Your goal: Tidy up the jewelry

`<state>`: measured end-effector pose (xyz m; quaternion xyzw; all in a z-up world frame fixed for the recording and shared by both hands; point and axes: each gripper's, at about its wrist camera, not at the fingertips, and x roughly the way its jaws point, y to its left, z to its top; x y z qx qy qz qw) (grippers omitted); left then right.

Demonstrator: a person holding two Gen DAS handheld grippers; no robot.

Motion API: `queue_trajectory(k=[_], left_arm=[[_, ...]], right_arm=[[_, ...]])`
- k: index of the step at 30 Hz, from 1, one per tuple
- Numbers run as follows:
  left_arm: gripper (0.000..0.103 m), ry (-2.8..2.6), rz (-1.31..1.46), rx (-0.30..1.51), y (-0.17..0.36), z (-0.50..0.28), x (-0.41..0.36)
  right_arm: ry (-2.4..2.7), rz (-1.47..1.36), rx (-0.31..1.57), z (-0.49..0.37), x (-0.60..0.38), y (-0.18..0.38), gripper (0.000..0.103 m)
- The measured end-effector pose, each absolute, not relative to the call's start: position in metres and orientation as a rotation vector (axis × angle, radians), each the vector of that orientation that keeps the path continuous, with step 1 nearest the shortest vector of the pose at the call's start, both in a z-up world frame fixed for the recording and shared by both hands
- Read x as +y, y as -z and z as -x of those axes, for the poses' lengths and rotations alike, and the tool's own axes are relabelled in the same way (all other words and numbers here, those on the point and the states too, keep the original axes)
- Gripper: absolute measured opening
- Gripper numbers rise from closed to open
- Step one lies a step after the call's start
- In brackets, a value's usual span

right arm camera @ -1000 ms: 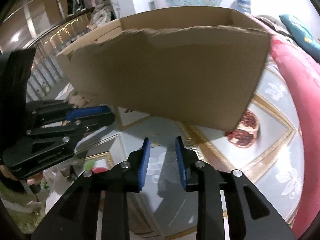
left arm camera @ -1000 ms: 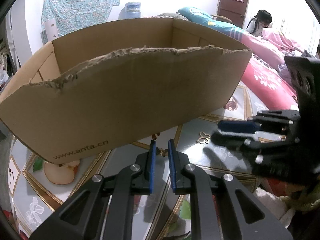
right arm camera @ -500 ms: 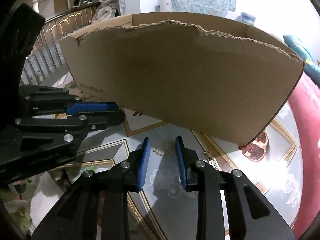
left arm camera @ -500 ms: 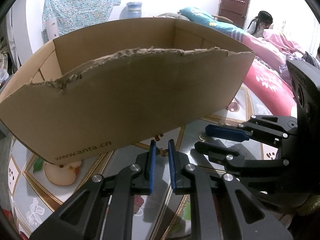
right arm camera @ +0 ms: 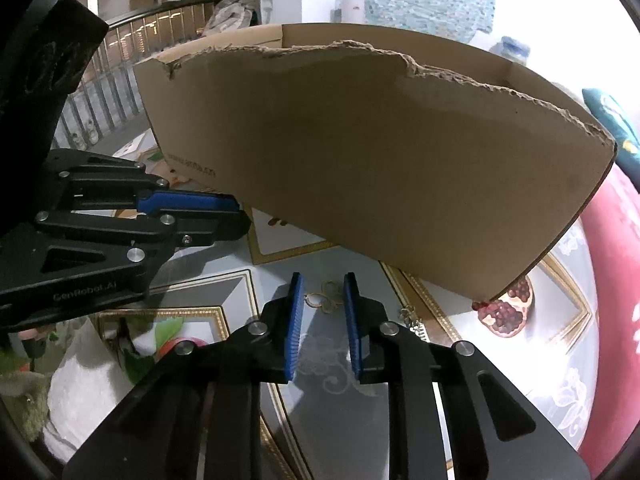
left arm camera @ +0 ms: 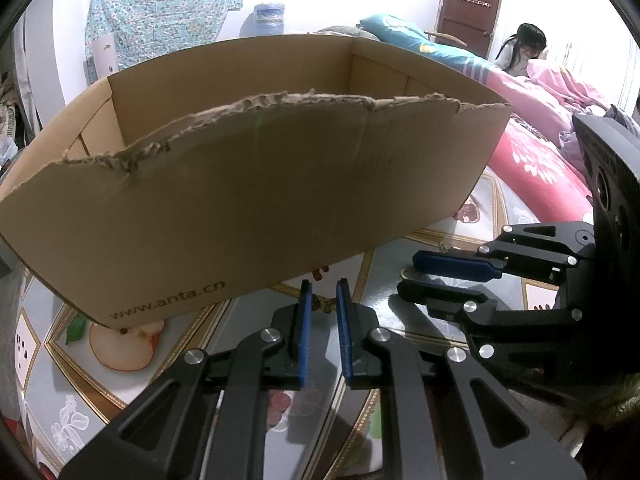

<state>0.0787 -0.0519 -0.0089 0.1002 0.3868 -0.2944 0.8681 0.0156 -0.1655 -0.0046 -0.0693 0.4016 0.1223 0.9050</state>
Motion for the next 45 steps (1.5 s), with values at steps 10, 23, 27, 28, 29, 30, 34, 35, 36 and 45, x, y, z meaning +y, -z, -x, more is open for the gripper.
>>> queue_trajectory(k=[10,23,27,28,29,30,34,35,36,45], left_arm=[[0.012,0.619,-0.211,0.801,0.006,-0.079,-0.05],[0.012,0.669,-0.141,0.679,-0.058,-0.049,-0.036],[0.012,0.686,-0.127,0.592,-0.092,-0.048,-0.033],[0.012,0.687,-0.127,0.578,-0.097,-0.05,-0.034],[0.012,0.687,-0.127,0.563,-0.102,-0.053,-0.035],[0.012,0.689,-0.127,0.556,-0.106,-0.058,-0.036],[0.012,0.689,-0.116,0.591,-0.106,-0.091,-0.043],[0.012,0.684,-0.114,0.608,-0.103,-0.102,-0.045],[0.012,0.681,-0.11,0.628,-0.099,-0.113,-0.047],[0.012,0.621,-0.107,0.757,-0.065,-0.163,-0.057]], right_arm=[[-0.26,0.133,0.822,-0.026,-0.167,-0.002,0.018],[-0.31,0.062,0.647,0.004,-0.182,-0.072,0.018],[-0.319,0.008,0.584,-0.005,-0.19,-0.097,0.018],[-0.318,-0.004,0.578,-0.01,-0.192,-0.1,0.018],[-0.316,-0.016,0.571,-0.015,-0.193,-0.104,0.018],[-0.313,-0.029,0.569,-0.024,-0.194,-0.107,0.018],[-0.298,-0.092,0.634,-0.067,-0.204,-0.102,0.018],[-0.289,-0.108,0.66,-0.079,-0.206,-0.1,0.018],[-0.285,-0.118,0.681,-0.089,-0.208,-0.097,0.018],[-0.25,-0.104,0.792,-0.126,-0.2,-0.072,0.02]])
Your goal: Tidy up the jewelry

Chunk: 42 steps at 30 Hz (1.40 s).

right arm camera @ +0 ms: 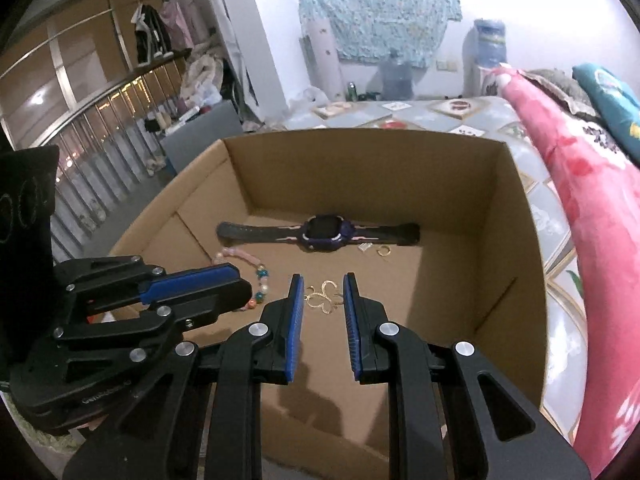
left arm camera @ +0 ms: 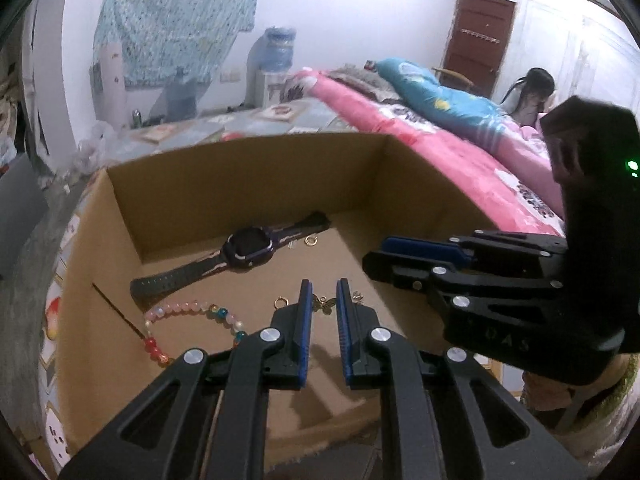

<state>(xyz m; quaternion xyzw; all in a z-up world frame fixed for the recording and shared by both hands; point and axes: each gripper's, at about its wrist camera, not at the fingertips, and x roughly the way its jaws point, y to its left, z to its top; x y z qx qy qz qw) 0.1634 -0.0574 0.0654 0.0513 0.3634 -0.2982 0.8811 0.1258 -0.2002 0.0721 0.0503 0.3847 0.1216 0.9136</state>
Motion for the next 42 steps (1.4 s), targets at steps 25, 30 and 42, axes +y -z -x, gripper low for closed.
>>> queue_trajectory(k=[25,30,42], left_arm=[[0.04,0.556,-0.107,0.678,-0.088,-0.116,-0.03],[0.044,0.55,-0.087,0.665,-0.088,-0.093,-0.012],[0.047,0.558,-0.044,0.688,-0.069,-0.057,0.012]], right_arm=[[-0.304,-0.165,0.606,-0.074,-0.211,-0.11,0.043],[-0.332,-0.175,0.575,-0.049,-0.214,-0.111,0.045],[-0.344,-0.167,0.604,-0.001,-0.215,-0.098,0.057]])
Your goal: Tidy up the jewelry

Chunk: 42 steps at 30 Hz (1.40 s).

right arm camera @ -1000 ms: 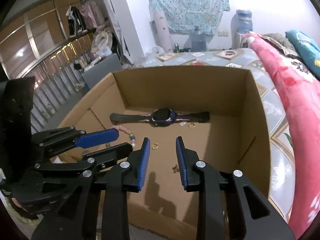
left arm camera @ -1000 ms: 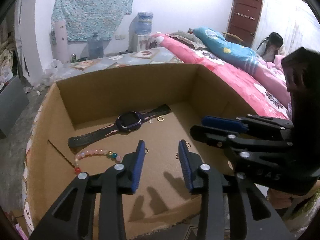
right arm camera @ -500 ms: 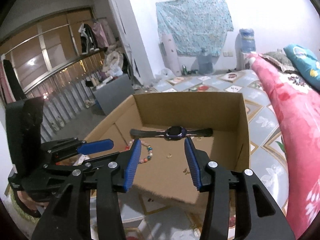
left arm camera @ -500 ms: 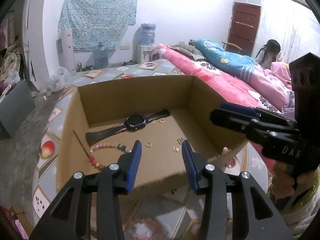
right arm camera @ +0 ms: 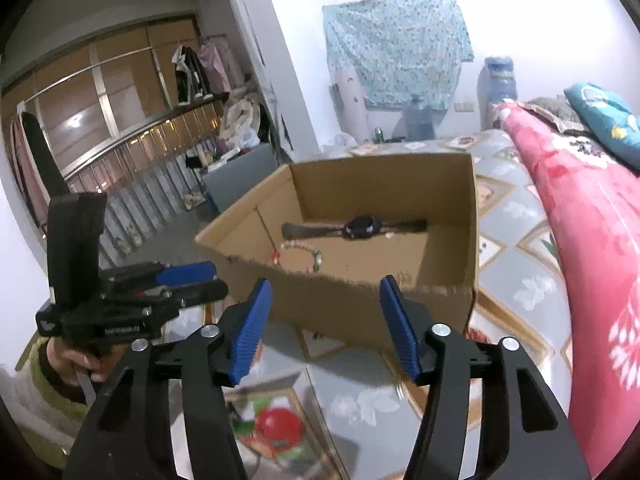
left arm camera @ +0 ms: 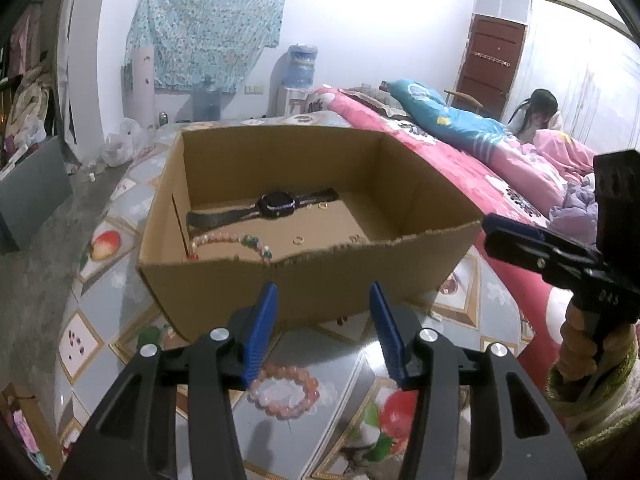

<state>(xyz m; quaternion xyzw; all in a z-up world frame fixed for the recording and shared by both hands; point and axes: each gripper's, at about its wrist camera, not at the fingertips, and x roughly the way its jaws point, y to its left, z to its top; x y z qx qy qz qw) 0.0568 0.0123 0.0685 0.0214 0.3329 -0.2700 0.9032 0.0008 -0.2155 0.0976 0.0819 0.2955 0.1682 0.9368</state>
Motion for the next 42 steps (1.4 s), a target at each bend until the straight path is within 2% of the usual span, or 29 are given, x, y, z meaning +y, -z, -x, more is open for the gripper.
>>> queue_trajectory(k=[3,20,42], left_arm=[[0.047,0.552,-0.049,0.692,-0.065,-0.053,0.012],[0.05,0.576,-0.111,0.75,-0.031,-0.037,-0.014],[0.052,0.546,-0.165,0.798,-0.01,-0.042,-0.031]], right_arm=[[-0.34,-0.175,0.637,0.006,-0.214,-0.09,0.06],[-0.333,-0.257,0.805,0.015,-0.211,-0.045,0.06],[-0.284,-0.24,0.816,0.023,-0.226,-0.032,0.06]])
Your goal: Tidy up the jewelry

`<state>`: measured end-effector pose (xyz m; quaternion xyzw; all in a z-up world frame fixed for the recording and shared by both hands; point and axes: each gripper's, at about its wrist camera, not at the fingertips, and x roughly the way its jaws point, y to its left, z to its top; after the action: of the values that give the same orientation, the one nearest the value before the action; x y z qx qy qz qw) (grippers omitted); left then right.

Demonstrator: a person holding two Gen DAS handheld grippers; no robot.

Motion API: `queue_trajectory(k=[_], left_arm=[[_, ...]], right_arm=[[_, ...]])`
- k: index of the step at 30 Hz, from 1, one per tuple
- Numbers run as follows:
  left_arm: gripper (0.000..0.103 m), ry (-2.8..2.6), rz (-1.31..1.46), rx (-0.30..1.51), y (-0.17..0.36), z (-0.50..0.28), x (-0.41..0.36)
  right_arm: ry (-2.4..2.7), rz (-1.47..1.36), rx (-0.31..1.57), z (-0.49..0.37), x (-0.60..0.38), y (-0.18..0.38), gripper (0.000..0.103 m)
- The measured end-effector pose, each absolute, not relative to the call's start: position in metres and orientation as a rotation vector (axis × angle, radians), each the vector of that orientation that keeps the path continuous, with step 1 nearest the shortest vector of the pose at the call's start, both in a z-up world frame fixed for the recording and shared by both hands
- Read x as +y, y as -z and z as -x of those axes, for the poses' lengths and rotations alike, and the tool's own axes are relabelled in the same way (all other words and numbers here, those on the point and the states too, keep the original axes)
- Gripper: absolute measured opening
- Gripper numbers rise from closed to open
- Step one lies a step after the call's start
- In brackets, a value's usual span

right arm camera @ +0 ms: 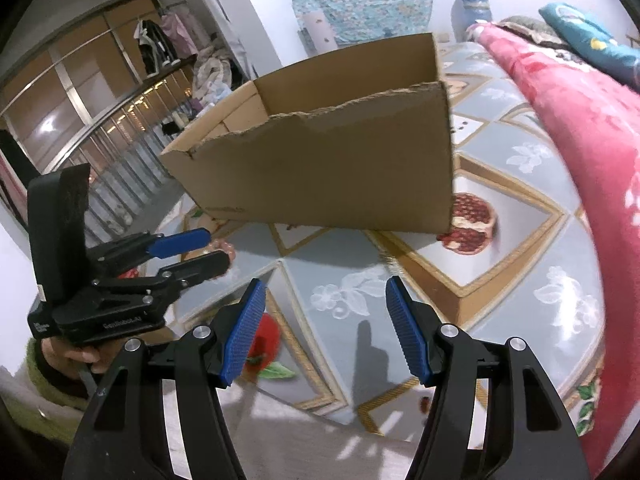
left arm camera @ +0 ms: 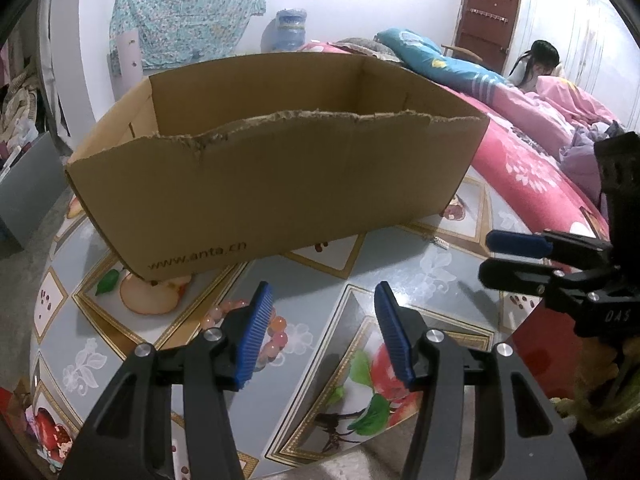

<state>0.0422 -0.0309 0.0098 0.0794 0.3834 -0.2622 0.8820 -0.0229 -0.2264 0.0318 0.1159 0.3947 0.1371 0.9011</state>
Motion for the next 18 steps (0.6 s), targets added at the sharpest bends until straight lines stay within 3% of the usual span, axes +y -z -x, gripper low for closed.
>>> queue_trajectory(k=[4,18], left_arm=[[0.052,0.54,-0.179,0.809,-0.004,-0.04,-0.035],[0.052,0.565,-0.226,0.831,0.013,-0.036,-0.048]], right_arm=[[-0.245,-0.214,0.803,0.028,-0.236,-0.03,0.058],[-0.201,-0.053,0.807,0.005,-0.229,-0.013,0.029]])
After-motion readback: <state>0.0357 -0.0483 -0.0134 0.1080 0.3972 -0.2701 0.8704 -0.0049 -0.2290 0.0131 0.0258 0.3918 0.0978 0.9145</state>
